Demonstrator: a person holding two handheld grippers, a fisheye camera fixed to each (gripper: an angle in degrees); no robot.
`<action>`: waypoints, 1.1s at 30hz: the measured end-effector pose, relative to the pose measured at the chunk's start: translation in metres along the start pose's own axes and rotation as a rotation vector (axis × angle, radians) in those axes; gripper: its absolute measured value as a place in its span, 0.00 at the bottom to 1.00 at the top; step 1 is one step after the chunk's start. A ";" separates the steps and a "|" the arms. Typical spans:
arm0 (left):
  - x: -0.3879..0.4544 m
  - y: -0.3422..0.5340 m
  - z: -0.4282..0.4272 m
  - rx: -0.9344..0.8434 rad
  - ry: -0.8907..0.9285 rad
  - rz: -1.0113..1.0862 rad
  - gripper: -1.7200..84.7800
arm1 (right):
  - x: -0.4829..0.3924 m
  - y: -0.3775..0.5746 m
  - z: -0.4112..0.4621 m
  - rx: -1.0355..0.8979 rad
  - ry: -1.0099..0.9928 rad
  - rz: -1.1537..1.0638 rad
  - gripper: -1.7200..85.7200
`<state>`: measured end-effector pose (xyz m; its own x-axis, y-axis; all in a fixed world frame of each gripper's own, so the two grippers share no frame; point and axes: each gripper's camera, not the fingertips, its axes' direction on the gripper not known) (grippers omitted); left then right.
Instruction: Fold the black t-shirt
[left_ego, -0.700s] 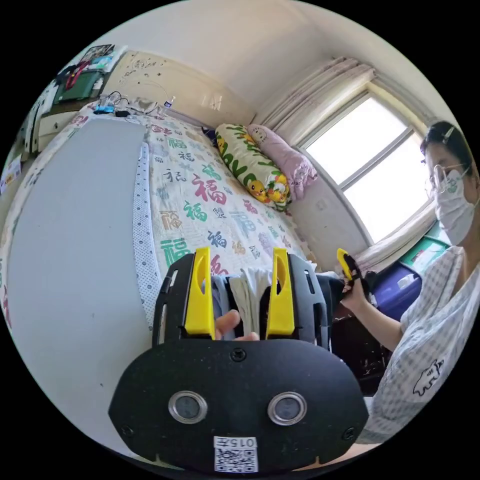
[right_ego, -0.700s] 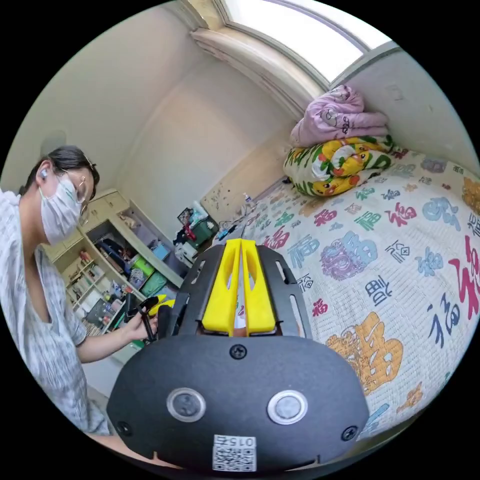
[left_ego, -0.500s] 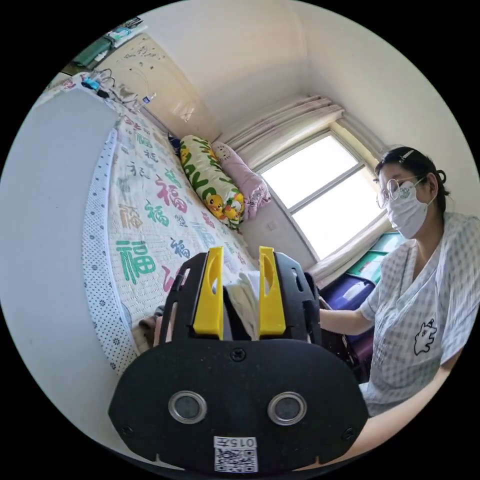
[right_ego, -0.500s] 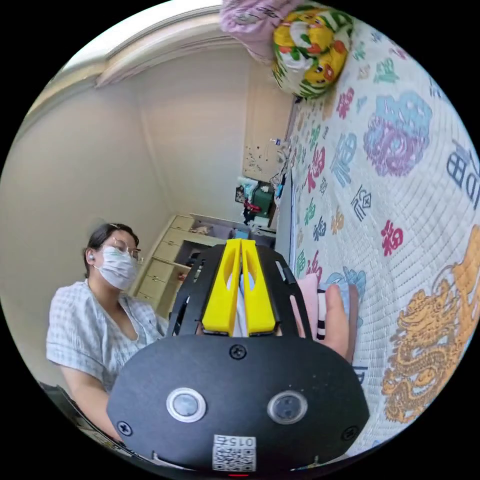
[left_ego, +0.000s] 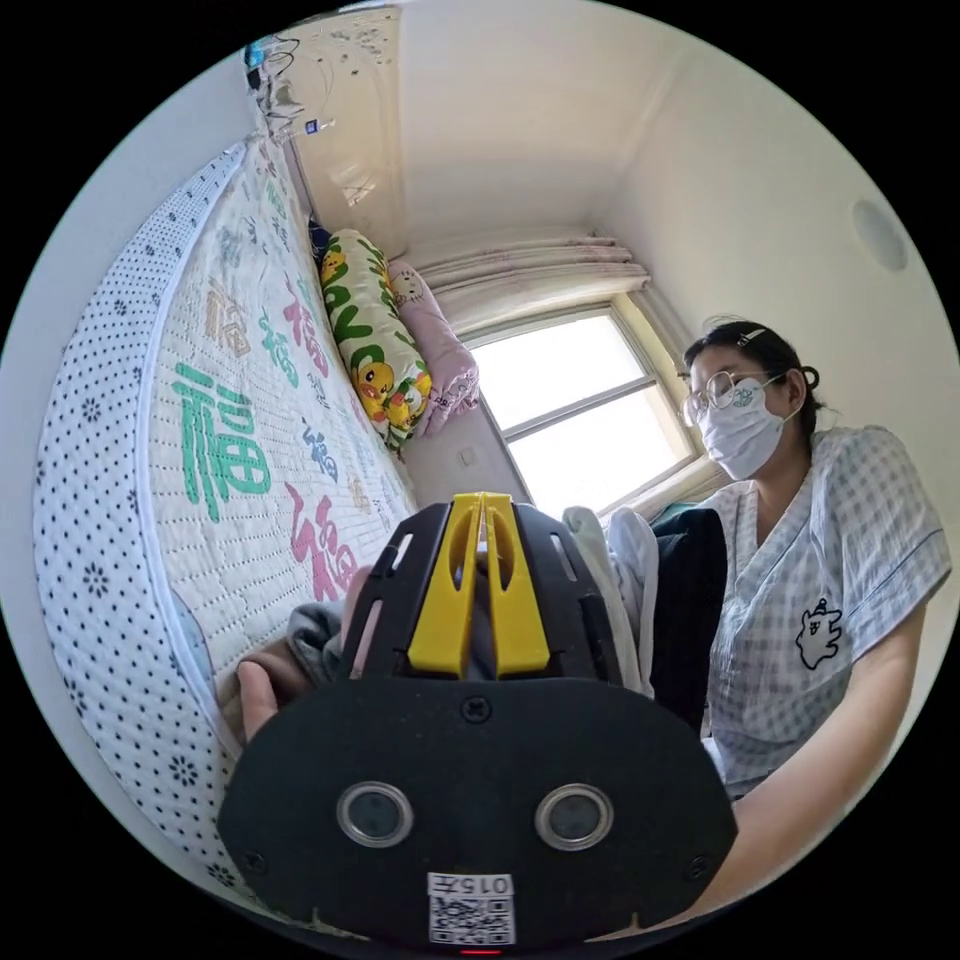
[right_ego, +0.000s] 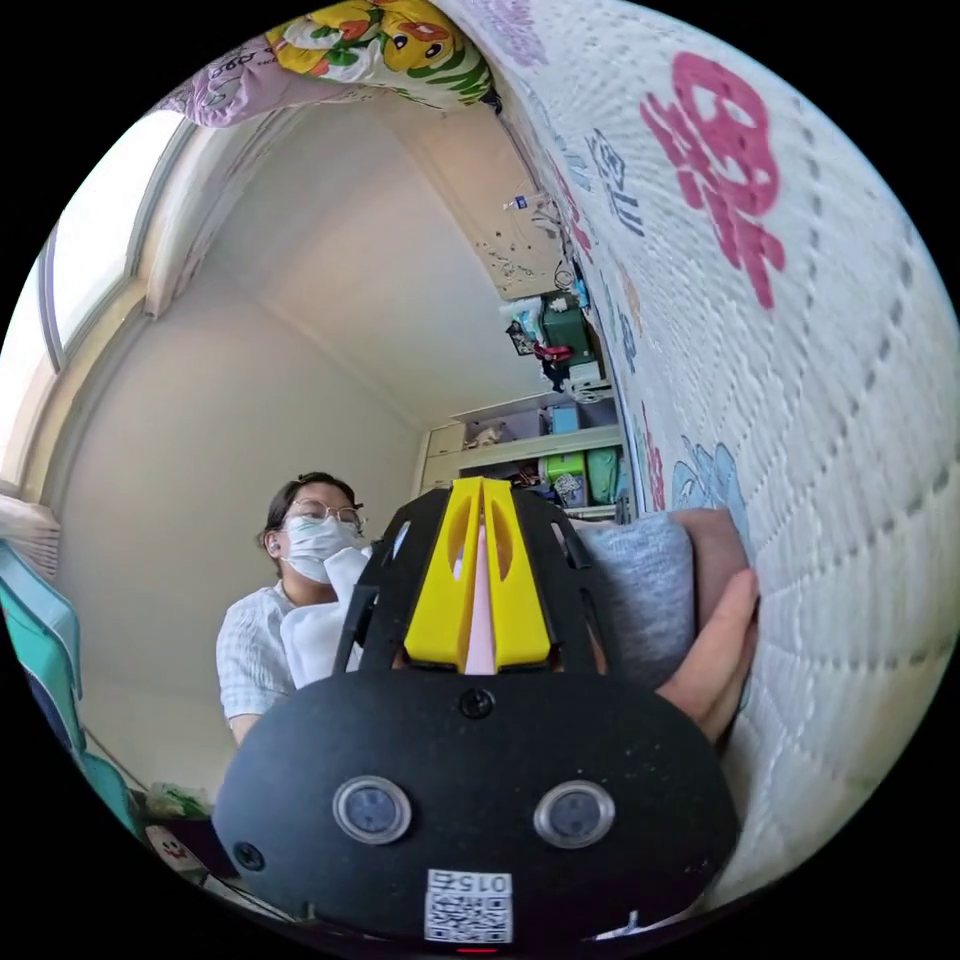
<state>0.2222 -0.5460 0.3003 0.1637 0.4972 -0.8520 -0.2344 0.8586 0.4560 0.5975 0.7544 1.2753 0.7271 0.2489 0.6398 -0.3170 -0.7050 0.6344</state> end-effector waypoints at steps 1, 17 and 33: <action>-0.002 0.001 -0.001 0.007 0.009 -0.009 0.01 | 0.005 0.000 0.001 -0.001 -0.006 -0.001 0.01; 0.055 -0.021 0.033 0.058 -0.114 -0.062 0.01 | 0.028 -0.022 0.109 -0.034 -0.040 0.085 0.01; -0.078 -0.321 0.063 0.074 -0.447 -0.143 0.01 | -0.043 -0.428 0.260 0.008 0.475 0.106 0.01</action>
<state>0.3452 -0.8519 0.2366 0.5895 0.3643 -0.7210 -0.1129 0.9209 0.3730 0.8601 0.8726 0.8630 0.3320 0.4498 0.8291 -0.3683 -0.7474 0.5530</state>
